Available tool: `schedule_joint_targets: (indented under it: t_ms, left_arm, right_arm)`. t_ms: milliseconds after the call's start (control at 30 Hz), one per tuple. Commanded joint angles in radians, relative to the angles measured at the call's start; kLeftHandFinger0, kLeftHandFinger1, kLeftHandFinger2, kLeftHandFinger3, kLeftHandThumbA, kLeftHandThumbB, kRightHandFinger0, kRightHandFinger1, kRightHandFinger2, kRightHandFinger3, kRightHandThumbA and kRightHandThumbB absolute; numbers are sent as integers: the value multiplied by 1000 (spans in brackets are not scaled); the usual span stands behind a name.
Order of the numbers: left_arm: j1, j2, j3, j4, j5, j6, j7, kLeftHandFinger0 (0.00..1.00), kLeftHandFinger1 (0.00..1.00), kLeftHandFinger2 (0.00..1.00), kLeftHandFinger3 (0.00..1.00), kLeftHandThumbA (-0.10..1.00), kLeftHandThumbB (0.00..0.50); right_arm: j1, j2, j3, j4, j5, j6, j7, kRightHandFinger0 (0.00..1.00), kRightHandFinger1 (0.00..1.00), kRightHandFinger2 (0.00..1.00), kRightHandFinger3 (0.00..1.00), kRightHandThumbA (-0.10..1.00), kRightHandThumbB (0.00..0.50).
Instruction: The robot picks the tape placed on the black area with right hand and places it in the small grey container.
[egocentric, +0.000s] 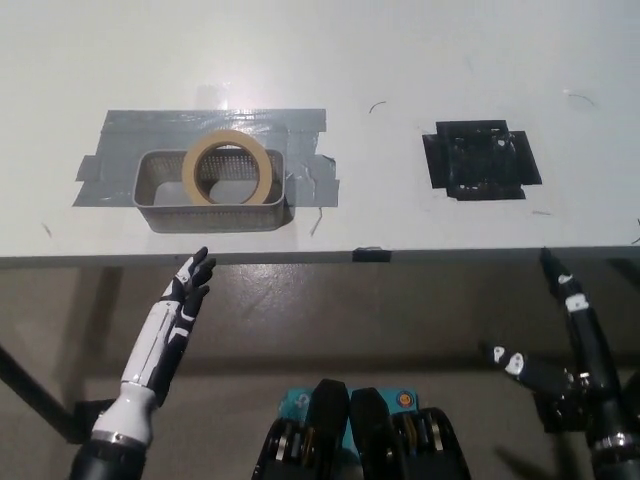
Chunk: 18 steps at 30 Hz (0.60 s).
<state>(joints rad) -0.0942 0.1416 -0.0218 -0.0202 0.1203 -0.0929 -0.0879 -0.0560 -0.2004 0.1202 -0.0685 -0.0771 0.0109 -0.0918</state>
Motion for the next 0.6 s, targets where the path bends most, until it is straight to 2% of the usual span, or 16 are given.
schedule_joint_targets:
  t_ms: [0,67,133,233,400,567]
  left_arm:
    - [25,11,36,-57,-56,4,3,1000,1000,1000,1000,1000,124]
    - [41,12,42,-74,-56,13,5,1000,1000,1000,1000,1000,116]
    - [50,11,44,-82,-54,13,4,1000,1000,1000,1000,1000,107]
    - [55,14,50,-82,-53,13,2,1000,1000,1000,1000,1000,127]
    - [66,17,54,-97,-58,19,-5,1000,1000,1000,1000,1000,110]
    - [70,18,54,-96,-59,26,-6,1000,1000,1000,1000,1000,126]
  right_arm:
    - [-1,20,-30,-49,210,-69,127,1000,1000,1000,1000,964,274]
    - [0,27,-36,-40,243,-60,150,1000,1000,1000,1000,957,266]
    - [3,31,-45,-30,275,-62,170,1000,1000,1000,1000,933,235]
    - [6,41,-57,-23,300,-51,189,1000,1000,1000,1000,899,208]
    - [10,51,-63,-20,306,-46,210,1000,1000,1000,1000,870,220]
    - [12,54,-71,-12,302,-52,217,1000,1000,1000,1000,866,213]
